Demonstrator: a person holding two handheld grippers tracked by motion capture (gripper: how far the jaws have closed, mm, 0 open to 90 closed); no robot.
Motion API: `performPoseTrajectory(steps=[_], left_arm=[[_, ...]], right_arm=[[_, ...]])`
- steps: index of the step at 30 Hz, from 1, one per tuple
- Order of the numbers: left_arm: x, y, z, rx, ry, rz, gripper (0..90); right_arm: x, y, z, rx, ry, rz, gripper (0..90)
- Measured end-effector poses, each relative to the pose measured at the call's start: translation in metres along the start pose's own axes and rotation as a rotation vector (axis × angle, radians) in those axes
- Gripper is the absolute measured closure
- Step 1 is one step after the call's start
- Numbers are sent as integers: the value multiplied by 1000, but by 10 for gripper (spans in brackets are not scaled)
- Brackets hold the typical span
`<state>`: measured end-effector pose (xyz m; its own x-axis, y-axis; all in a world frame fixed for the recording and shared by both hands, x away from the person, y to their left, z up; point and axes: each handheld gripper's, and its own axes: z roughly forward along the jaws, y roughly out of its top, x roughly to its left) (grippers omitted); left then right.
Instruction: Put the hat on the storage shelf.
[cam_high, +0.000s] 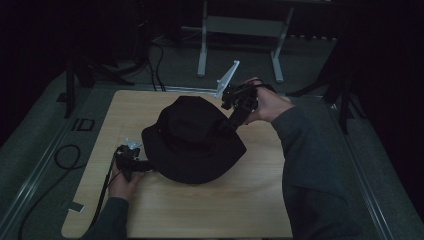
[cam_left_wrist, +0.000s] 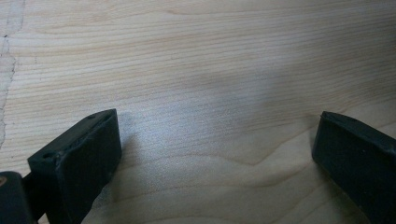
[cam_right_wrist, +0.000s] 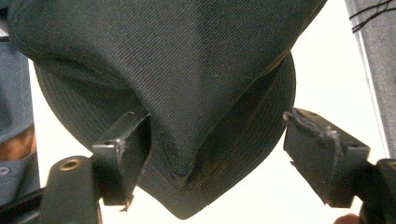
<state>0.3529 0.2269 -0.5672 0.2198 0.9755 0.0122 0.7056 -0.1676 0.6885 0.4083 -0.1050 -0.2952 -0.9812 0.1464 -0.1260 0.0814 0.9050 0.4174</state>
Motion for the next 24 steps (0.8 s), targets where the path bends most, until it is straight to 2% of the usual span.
performPoseTrajectory(steps=[2, 4, 10, 15, 18, 24], left_arm=[[0, 0, 0, 0, 0, 1, 16], [0, 0, 0, 0, 0, 0, 16], [0, 0, 0, 0, 0, 0, 16], [0, 0, 0, 1, 0, 1, 16], [0, 0, 0, 1, 0, 1, 16], [0, 0, 0, 0, 0, 0, 15]], right_arm=[[2, 0, 0, -4, -7, -1, 200], [3, -1, 0, -2, 0, -6, 202], [6, -5, -4, 10, -25, -13, 193], [9, -11, -10, 38, -50, -14, 184], [7, -18, -15, 20, -39, 14, 184], [7, -40, -16, 10, -62, 45, 179]])
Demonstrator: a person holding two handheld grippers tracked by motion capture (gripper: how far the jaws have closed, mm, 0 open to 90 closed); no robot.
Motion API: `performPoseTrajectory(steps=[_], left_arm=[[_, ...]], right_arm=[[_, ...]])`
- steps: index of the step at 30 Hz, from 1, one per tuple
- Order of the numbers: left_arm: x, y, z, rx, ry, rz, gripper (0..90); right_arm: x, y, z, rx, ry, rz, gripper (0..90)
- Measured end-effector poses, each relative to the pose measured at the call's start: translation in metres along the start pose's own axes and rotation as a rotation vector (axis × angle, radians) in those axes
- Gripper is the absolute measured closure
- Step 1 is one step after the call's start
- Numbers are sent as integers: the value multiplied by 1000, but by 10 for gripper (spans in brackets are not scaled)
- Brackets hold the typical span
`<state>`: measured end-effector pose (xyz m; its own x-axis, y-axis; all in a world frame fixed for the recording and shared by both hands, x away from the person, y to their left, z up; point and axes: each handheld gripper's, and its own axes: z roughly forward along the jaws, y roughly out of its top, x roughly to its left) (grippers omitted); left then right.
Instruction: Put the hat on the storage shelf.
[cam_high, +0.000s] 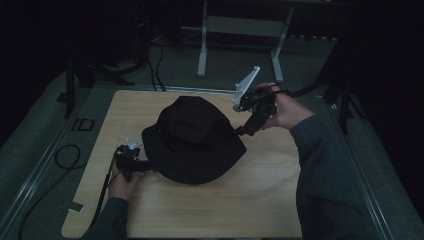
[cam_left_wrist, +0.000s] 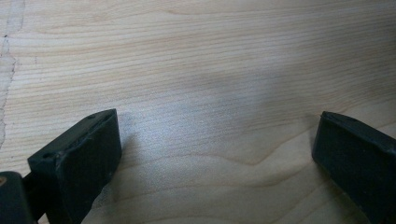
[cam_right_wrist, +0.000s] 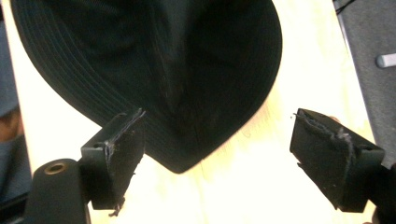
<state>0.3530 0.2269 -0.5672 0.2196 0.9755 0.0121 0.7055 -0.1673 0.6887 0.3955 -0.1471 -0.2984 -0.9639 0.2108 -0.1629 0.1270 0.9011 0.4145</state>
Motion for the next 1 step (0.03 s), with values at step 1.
performPoseTrajectory(steps=[1], left_arm=[[0, 0, 0, -3, 0, -4, 15]], right_arm=[[0, -4, 0, -3, -10, 2, 175]])
